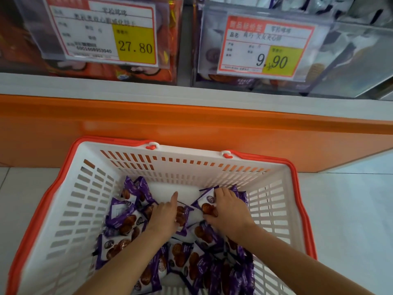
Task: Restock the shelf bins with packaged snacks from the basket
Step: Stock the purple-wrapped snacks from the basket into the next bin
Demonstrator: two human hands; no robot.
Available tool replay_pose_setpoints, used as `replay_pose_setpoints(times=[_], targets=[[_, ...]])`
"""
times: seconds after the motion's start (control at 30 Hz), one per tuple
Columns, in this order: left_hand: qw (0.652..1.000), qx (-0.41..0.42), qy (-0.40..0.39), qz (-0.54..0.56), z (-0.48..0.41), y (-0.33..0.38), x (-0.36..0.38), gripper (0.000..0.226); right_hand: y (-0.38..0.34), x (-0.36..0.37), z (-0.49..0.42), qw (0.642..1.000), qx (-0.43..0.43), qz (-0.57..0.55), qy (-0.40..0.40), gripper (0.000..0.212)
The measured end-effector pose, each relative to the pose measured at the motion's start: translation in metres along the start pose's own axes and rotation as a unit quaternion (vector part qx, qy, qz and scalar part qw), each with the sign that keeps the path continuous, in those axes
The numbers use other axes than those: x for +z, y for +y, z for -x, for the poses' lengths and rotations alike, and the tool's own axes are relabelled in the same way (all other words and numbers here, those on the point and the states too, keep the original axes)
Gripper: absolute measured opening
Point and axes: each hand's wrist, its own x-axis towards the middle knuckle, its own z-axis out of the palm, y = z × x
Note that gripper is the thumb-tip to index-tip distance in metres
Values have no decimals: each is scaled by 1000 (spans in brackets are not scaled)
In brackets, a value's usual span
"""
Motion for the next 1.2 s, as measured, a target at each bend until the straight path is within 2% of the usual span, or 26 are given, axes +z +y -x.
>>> replay_pose_setpoints(times=[0.17,0.3,0.4,0.6,0.73,0.87,1.03,1.2], targets=[[999,-17,31,-13,7,3,6,76,4,-6,10,1000,23,-2,-11,55],[998,-49,10,25,3,9,6,66,14,-6,12,998,55,-15,-10,59],[1000,-20,-19,7,3,13,6,52,19,-7,11,997,72,-5,-2,57],[997,27,11,69,13,19,-12,46,21,-18,15,997,70,-30,21,57],[972,40,75,221,25,21,-38,47,15,-35,31,992,49,-106,48,50],[932,44,140,332,43,33,-70,38,10,-51,51,967,35,-243,63,35],[903,87,190,375,72,56,-101,34,-5,-80,81,914,35,-397,76,35],[898,181,223,333,95,71,-141,33,-9,-129,116,893,-25,-441,81,13]])
